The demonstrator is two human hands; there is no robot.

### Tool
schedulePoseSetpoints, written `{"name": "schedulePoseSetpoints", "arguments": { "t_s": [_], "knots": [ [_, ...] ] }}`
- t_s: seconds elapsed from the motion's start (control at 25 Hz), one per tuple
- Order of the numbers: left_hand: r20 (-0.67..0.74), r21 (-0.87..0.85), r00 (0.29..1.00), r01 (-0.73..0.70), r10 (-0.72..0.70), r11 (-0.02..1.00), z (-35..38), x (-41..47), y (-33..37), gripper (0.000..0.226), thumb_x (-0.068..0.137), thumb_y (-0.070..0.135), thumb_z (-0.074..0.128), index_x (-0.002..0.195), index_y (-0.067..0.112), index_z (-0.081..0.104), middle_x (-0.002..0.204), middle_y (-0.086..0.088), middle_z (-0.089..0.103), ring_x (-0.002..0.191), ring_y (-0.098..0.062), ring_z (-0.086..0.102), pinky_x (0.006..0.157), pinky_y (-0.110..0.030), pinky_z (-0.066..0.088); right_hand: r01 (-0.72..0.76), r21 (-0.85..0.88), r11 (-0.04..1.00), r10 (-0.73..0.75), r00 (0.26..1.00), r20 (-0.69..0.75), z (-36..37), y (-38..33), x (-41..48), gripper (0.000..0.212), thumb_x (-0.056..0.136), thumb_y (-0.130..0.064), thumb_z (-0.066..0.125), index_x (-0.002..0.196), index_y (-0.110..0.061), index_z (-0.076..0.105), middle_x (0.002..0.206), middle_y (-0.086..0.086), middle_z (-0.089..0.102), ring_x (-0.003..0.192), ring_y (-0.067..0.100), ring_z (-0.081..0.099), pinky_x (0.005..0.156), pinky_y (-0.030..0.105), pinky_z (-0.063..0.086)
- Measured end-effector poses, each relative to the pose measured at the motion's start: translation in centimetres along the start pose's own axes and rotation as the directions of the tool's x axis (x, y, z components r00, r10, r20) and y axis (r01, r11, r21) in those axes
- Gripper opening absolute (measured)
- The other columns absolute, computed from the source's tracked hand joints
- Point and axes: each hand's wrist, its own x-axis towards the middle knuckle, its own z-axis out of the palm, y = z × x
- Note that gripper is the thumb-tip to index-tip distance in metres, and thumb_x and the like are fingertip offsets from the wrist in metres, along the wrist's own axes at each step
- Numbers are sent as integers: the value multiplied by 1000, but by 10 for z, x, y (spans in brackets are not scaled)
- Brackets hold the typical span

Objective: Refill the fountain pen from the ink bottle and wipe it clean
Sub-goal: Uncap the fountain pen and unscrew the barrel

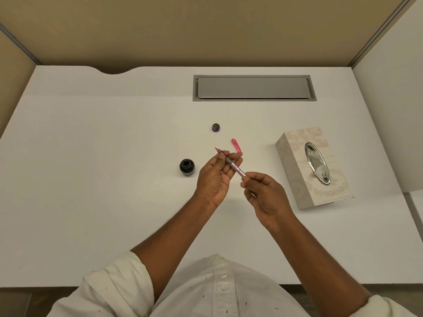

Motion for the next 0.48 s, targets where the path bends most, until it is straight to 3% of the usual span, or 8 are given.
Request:
{"name": "schedulePoseSetpoints", "arguments": {
  "t_s": [0.12, 0.48],
  "knots": [
    [-15, -33, 1000, 8, -8, 999, -1, 1, -1, 19, 97, 6, 41, 93, -2, 58, 83, -15, 72, 93, -30, 70, 86, -38, 56, 27, 1, 1000, -27, 997, -70, -3, 1, 0, 20, 77, 9, 69, 75, -12, 69, 80, 7, 68, 76, 20, 64, 68, 25, 53],
    [-53, -72, 999, -9, 5, 997, -1, 10, 7, 18, 97, 6, 41, 93, -1, 57, 83, -16, 72, 92, -29, 70, 83, -37, 57, 76, 30, 997, -74, 996, -58, -12, 8, 2, 16, 77, 4, 72, 76, -11, 66, 79, 6, 66, 70, 15, 64, 67, 24, 53]
  ]
}}
